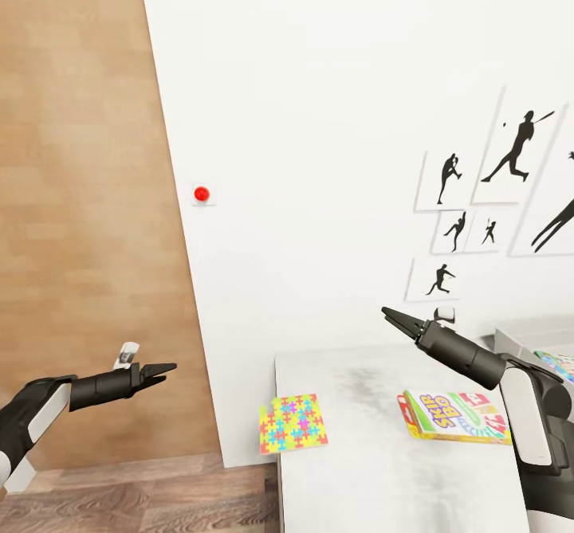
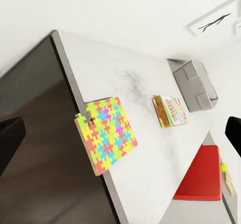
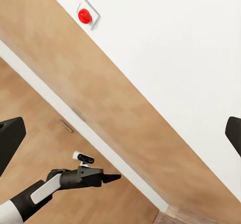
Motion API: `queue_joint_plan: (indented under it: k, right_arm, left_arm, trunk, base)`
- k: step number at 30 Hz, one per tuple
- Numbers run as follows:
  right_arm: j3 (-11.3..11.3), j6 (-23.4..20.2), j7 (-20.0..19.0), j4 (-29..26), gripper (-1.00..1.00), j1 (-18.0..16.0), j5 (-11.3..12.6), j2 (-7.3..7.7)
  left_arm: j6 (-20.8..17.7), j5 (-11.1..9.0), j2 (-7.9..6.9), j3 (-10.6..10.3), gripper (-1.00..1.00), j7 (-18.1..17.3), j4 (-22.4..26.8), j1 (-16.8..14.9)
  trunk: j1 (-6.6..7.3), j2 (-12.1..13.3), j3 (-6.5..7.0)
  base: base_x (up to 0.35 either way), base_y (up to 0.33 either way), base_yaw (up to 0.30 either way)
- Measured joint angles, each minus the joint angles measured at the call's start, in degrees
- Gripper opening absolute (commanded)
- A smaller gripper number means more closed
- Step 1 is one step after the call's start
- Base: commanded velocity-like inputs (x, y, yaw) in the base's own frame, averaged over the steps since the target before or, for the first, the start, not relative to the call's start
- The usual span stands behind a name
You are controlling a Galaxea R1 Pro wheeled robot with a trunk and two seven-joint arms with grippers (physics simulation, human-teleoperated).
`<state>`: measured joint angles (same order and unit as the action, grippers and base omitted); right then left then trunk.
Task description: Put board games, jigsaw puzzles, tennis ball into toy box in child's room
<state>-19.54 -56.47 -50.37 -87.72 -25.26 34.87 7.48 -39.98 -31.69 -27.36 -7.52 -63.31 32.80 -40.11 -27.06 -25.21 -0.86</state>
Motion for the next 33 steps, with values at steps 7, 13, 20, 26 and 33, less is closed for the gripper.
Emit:
queue_joint_plan:
  k: [7, 13, 20, 26, 33]
  right_arm:
    - [0.00, 0.00, 0.15, -0.03, 1.00, 0.01, -0.06, 0.00]
    - [0.00, 0.00, 0.19, -0.02, 1.00, 0.01, -0.16, 0.04]
    - [0.00, 0.01, 0.18, -0.01, 1.00, 0.01, -0.18, 0.04]
    - [0.00, -0.04, 0.09, -0.08, 1.00, 0.01, -0.15, 0.16]
    - [-0.10, -0.42, -0.09, -0.67, 1.00, 0.01, 0.27, 0.41]
  left_arm:
    - [-0.09, 0.00, 0.03, -0.01, 1.00, 0.27, -0.01, 0.01]
    - [-0.15, 0.05, 0.63, -0.07, 1.00, 0.52, -0.01, 0.01]
    - [-0.26, 0.23, 2.05, -0.14, 1.00, 0.93, -0.01, 0.01]
    - [-0.22, 0.52, 3.83, -0.17, 1.00, 1.35, -0.13, 0.01]
    - [-0.28, 0.61, 5.26, -0.19, 1.00, 6.31, -0.23, 0.01]
  trunk:
    - [-1.54, -2.78, -1.22]
    - [-2.86, -5.20, -2.30]
    - [-4.40, -8.01, -3.57]
    - [-5.72, -10.43, -4.65]
    - [-7.26, -13.24, -5.91]
  base:
    - [0.000, 0.000, 0.000]
    - [0.000, 0.000, 0.000]
    - [0.000, 0.000, 0.000]
    - [0.000, 0.000, 0.000]
    - [0.000, 0.000, 0.000]
